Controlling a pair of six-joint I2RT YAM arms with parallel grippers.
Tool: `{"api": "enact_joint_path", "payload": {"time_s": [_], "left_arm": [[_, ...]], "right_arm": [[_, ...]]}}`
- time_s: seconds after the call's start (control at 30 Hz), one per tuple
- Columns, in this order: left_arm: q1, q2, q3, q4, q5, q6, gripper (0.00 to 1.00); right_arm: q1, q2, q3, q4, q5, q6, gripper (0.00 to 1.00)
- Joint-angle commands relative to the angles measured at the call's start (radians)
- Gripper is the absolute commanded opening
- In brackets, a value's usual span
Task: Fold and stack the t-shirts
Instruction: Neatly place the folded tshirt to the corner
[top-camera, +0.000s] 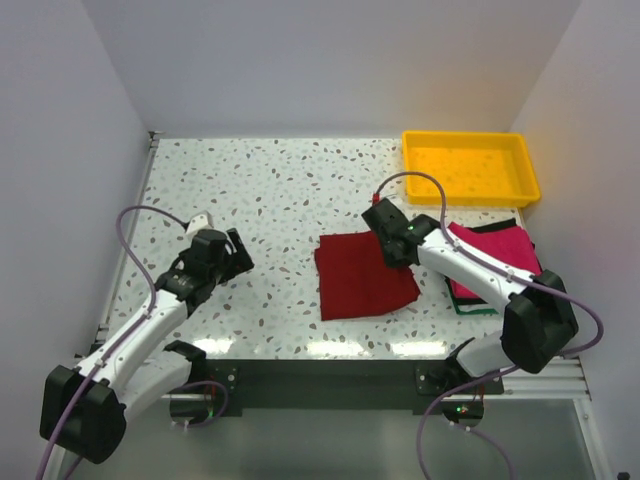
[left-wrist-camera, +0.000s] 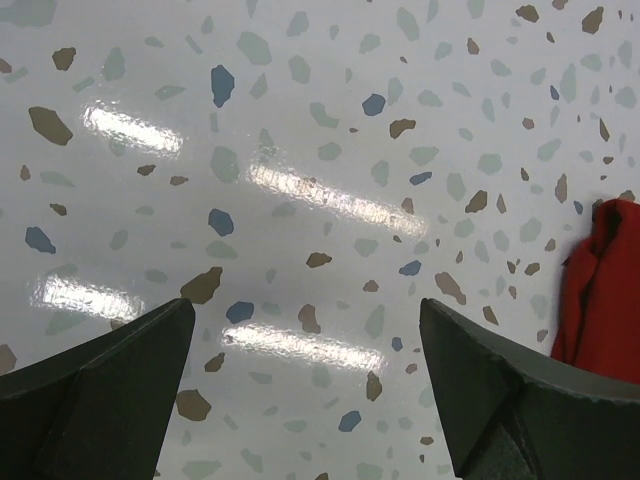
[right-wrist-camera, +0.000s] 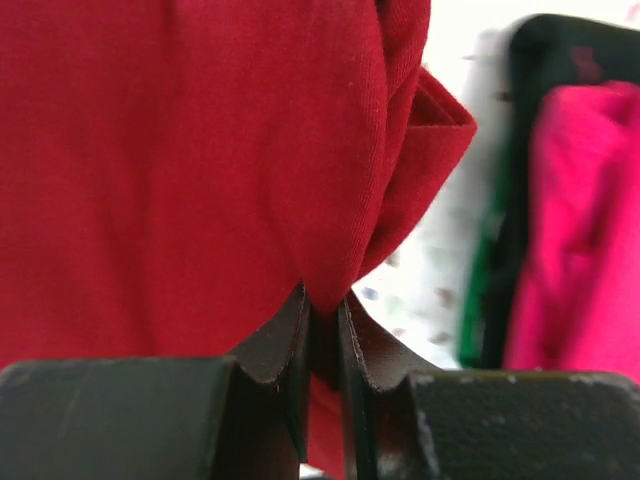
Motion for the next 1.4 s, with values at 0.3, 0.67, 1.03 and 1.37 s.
{"api": "enact_joint_path", "payload": {"time_s": [0.3, 0.67, 1.03, 1.37], "left_arm": [[0.017, 0.035, -0.011, 0.072, 0.013, 0.040, 1.00], [0.025, 0.055, -0.026, 0.093, 0.036, 0.043, 1.00], [0.032, 0.099, -0.029, 0.105, 0.044, 0.050, 1.00], [0.035, 0.099, -0.034, 0.108, 0.041, 0.050, 1.00]], "right_arm": [[-0.079, -0.039, 0.272, -0.415, 0.281, -0.132, 0.00], [-0.150, -0.079, 0.466, -0.484, 0.272, -0.253, 0.00], [-0.173, -0.096, 0.648, -0.574, 0.263, -0.286, 0.00], [-0.317, -0.134, 0.682, -0.642, 0.241, -0.341, 0.00]]}}
